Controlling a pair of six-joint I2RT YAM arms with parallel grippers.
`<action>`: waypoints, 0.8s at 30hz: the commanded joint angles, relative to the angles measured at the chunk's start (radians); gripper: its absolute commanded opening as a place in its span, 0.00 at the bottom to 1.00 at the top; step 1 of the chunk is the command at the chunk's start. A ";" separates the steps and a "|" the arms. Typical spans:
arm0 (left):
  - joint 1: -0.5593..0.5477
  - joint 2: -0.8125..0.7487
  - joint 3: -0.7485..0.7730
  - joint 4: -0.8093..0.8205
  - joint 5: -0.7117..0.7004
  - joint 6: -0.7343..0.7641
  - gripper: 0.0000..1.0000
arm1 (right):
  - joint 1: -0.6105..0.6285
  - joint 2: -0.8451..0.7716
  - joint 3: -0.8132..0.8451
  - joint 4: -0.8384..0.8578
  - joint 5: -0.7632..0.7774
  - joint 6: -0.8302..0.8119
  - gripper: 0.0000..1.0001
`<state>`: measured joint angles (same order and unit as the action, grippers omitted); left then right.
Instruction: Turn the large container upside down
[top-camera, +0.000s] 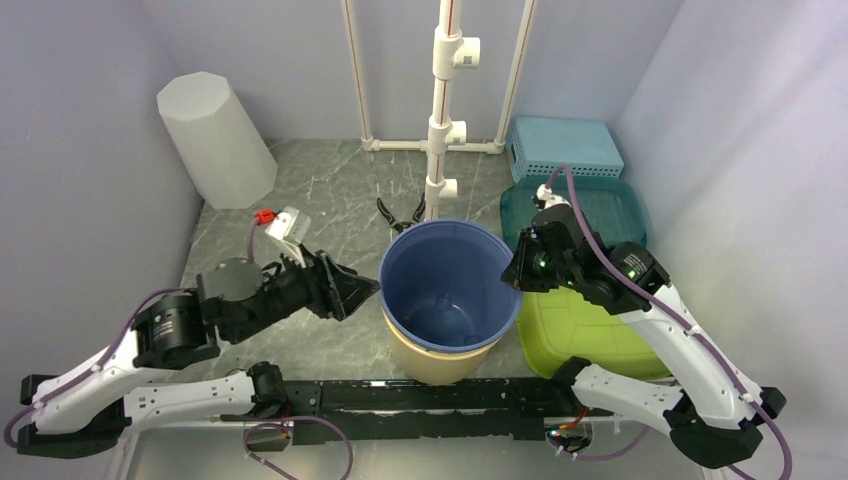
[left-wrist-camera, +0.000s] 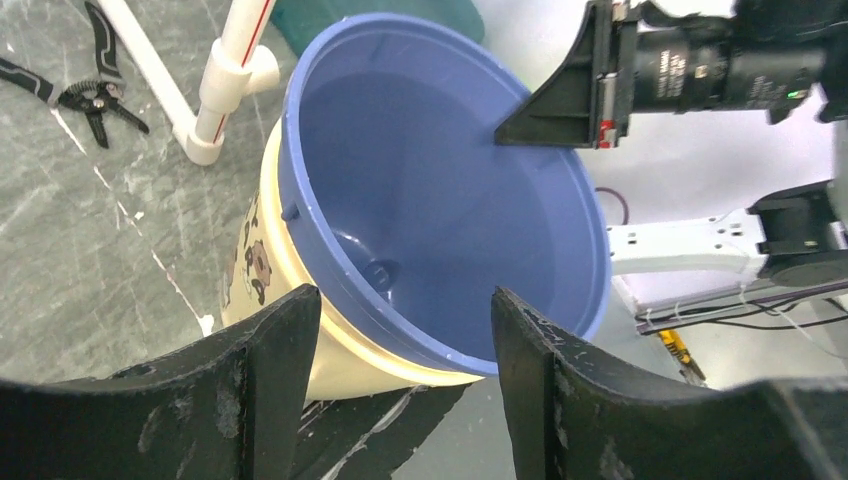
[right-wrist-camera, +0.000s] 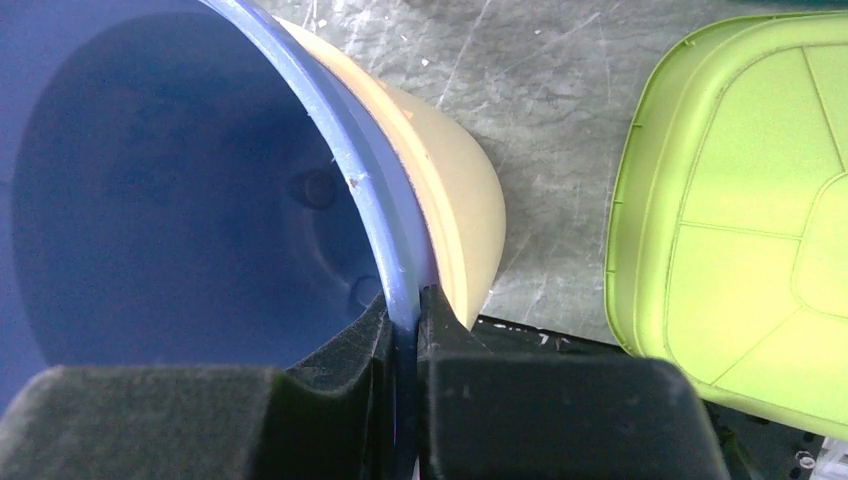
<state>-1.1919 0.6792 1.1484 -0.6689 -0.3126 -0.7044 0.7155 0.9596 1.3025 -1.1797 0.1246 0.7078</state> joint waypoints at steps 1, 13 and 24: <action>-0.003 0.081 -0.012 -0.029 0.004 -0.023 0.67 | -0.010 -0.033 0.020 0.091 0.029 0.066 0.00; -0.004 0.016 -0.208 0.191 0.059 -0.077 0.66 | -0.024 -0.108 -0.061 0.139 0.069 0.185 0.00; -0.003 -0.031 -0.204 0.127 0.070 -0.070 0.71 | -0.027 -0.123 -0.074 0.118 0.107 0.207 0.00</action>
<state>-1.1919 0.6376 0.9222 -0.5282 -0.2665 -0.7795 0.6907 0.8528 1.2320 -1.1732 0.2260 0.8425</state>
